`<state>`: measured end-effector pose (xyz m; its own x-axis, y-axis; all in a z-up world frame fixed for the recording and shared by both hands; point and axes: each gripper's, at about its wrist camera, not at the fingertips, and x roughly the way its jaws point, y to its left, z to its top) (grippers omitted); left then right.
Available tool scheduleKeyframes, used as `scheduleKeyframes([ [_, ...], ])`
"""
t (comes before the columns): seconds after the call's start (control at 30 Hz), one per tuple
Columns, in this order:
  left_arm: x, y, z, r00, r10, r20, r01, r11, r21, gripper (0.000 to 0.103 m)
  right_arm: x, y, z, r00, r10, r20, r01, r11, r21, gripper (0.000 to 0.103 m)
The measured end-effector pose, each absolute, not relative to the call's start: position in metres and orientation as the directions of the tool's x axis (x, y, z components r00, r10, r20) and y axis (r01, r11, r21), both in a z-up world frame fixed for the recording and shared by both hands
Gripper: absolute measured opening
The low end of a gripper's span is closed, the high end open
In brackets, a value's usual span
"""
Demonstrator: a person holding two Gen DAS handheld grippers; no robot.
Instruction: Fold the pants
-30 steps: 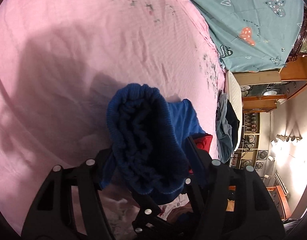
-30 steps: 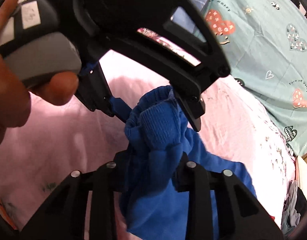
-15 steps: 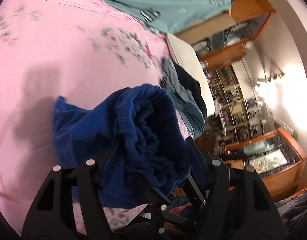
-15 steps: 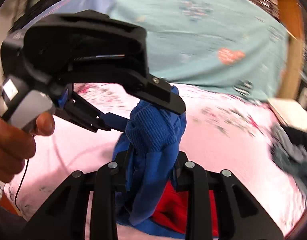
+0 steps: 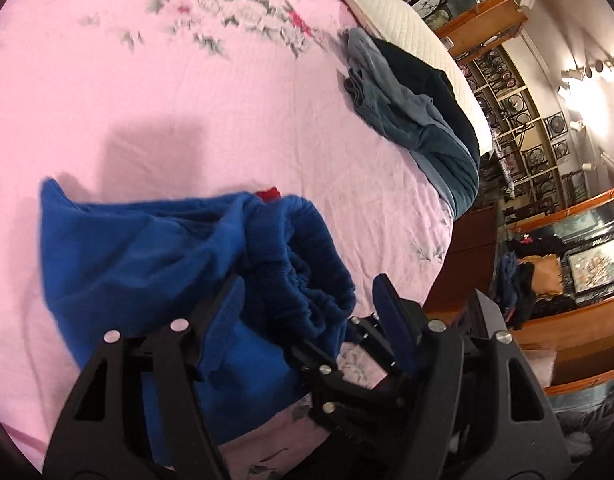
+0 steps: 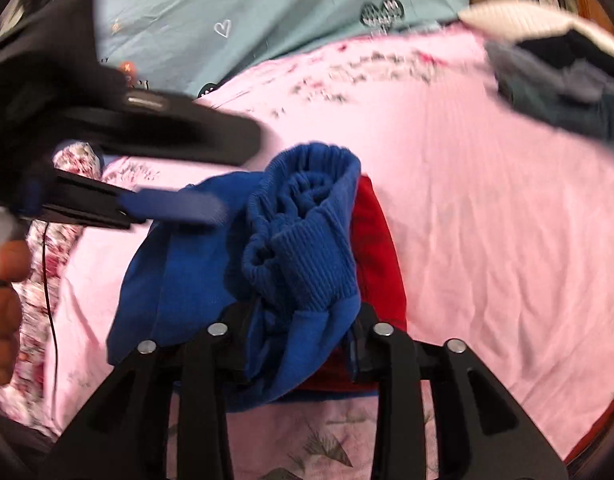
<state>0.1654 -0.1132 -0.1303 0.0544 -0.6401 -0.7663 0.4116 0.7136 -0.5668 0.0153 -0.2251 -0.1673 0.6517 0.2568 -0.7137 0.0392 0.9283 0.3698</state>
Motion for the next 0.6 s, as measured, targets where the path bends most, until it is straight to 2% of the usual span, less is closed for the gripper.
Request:
scheduleKeyframes([
  [0.03, 0.162, -0.103, -0.122, 0.080, -0.626, -0.776, 0.420, 0.727, -0.543, 0.071, 0.017, -0.235, -0.165, 0.650, 0.253, -0.716, 0.052, 0.926, 0.374, 0.055],
  [0.07, 0.161, -0.093, -0.116, 0.104, -0.616, -0.781, 0.425, 0.738, -0.525, 0.072, 0.013, -0.245, -0.157, 0.652, 0.246, -0.717, 0.064, 0.925, 0.375, 0.057],
  [0.27, 0.153, -0.022, -0.113, 0.215, -0.522, -0.825, 0.361, 0.828, -0.430, 0.075, -0.005, -0.276, -0.099, 0.726, 0.197, -0.659, 0.089, 0.923, 0.374, 0.057],
  [0.4, 0.142, -0.016, -0.136, 0.192, -0.505, -0.841, 0.337, 0.839, -0.427, 0.073, 0.023, -0.241, -0.063, 0.757, 0.290, -0.585, -0.088, 0.933, 0.350, 0.052],
  [0.5, 0.132, -0.023, -0.151, 0.176, -0.504, -0.846, 0.362, 0.832, -0.420, 0.073, 0.048, -0.214, -0.072, 0.722, 0.368, -0.587, -0.177, 0.917, 0.357, 0.048],
  [0.6, 0.125, -0.037, -0.168, 0.184, -0.439, -0.879, 0.407, 0.848, -0.339, 0.073, 0.074, -0.210, -0.111, 0.652, 0.356, -0.669, -0.170, 0.929, 0.329, 0.048],
])
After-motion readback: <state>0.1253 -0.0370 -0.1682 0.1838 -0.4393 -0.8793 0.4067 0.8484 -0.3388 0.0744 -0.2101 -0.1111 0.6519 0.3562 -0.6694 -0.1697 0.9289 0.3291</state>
